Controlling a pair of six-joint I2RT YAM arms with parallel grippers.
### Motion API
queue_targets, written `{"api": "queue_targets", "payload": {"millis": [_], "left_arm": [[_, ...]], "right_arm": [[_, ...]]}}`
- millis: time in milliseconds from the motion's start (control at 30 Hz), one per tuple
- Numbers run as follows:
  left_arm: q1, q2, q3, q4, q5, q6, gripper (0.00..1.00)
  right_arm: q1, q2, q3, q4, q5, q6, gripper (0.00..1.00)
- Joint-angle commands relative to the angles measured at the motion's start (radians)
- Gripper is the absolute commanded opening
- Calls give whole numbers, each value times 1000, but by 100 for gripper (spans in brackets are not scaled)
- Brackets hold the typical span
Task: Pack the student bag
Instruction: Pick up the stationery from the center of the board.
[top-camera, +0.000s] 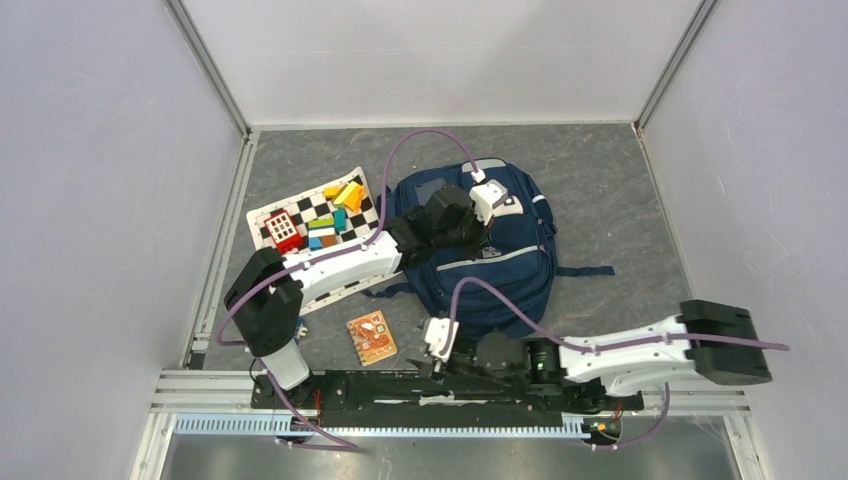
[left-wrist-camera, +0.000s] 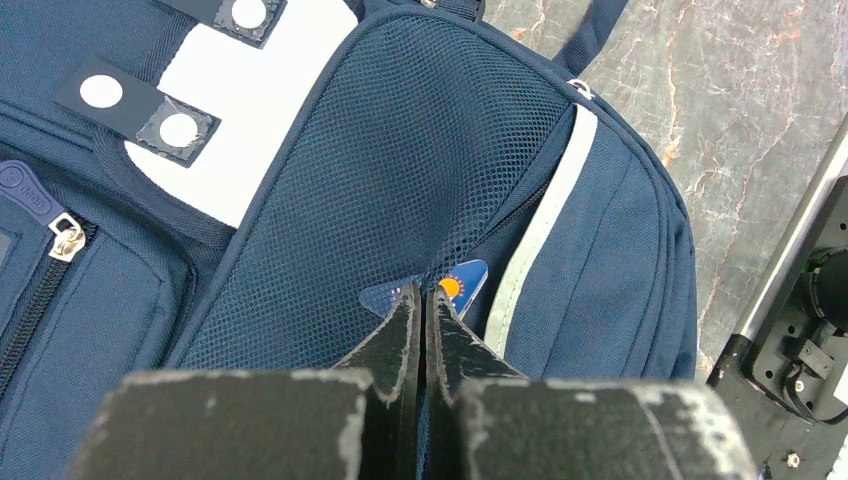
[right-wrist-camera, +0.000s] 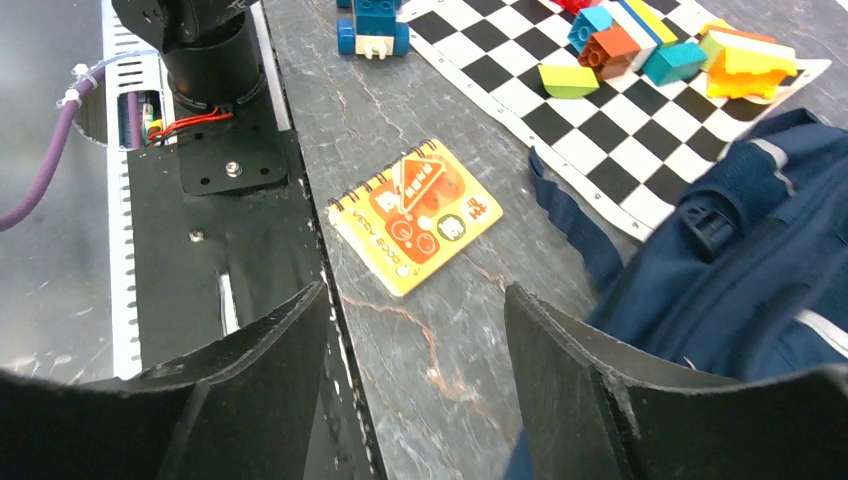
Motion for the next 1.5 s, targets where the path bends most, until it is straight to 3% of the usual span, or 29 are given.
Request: {"api": "queue_targets", "payload": {"millis": [0, 367, 567, 867, 1467], "left_arm": [[10, -26, 26, 64, -30, -31, 2], [10, -25, 23, 64, -20, 4, 2], [11, -17, 32, 60, 52, 38, 2], [11, -17, 41, 55, 62, 32, 2], [14, -27, 63, 14, 102, 71, 2]], "right_arm": [[20, 163, 65, 248, 53, -72, 69], [11, 548, 242, 377, -32, -113, 63], [8, 613, 226, 445, -74, -117, 58], [-35, 729, 228, 510, -10, -193, 58], [-67, 840, 353, 479, -82, -301, 59]]}}
